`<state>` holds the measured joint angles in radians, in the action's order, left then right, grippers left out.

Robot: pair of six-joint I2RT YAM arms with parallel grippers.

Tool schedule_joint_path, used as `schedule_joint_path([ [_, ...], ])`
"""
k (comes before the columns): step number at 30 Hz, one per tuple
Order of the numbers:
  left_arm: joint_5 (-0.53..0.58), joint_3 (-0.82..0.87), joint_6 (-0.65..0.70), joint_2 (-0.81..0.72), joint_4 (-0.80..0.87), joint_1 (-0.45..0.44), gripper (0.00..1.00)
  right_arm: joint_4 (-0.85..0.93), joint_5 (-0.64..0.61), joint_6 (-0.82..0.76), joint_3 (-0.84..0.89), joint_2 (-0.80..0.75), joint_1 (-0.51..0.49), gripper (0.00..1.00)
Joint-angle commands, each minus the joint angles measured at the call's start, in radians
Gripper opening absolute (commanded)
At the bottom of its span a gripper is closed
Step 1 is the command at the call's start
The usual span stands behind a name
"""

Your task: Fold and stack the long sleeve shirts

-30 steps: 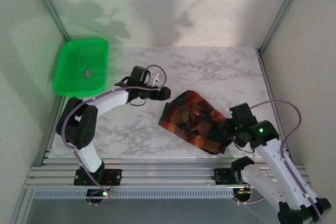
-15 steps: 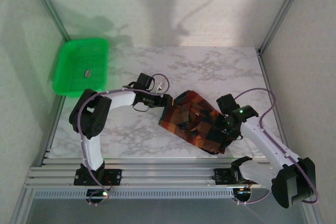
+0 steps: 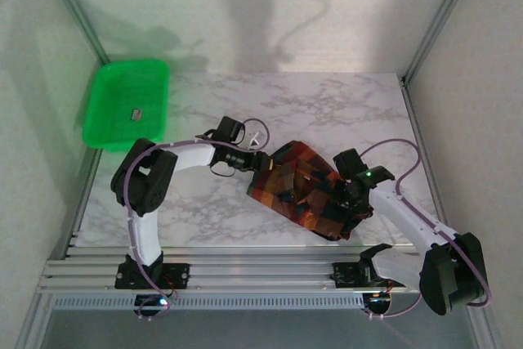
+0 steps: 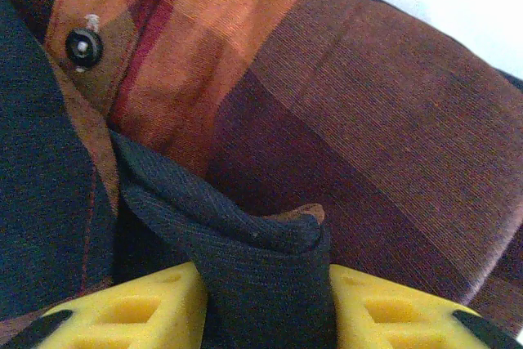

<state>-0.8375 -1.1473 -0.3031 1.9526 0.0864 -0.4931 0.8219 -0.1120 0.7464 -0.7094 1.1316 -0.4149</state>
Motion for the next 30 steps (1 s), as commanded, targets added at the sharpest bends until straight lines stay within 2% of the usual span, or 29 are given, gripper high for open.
schedule_joint_path([
  [1,-0.011,-0.034,0.030,0.008,0.020,-0.010,0.30,-0.019,-0.019,0.018,0.016,-0.002,0.006,0.30],
  [4,0.035,-0.062,0.032,-0.024,0.028,-0.010,0.18,-0.013,-0.015,0.028,0.016,-0.029,0.007,0.17],
  [9,0.113,-0.094,0.048,-0.095,0.040,-0.013,0.13,0.017,-0.018,0.039,0.013,-0.115,0.007,0.00],
  [20,0.189,-0.141,0.099,-0.205,0.072,-0.033,0.13,0.140,-0.063,0.112,-0.049,-0.256,0.006,0.00],
  [28,0.159,-0.252,0.090,-0.143,0.053,-0.072,0.10,0.264,-0.101,0.190,-0.056,-0.350,0.007,0.00],
  [29,0.167,-0.263,0.088,-0.130,0.065,-0.075,0.11,0.268,-0.100,0.197,-0.048,-0.362,0.007,0.00],
  [30,0.184,-0.265,0.083,-0.124,0.080,-0.075,0.16,0.270,-0.097,0.200,-0.041,-0.371,0.007,0.00],
])
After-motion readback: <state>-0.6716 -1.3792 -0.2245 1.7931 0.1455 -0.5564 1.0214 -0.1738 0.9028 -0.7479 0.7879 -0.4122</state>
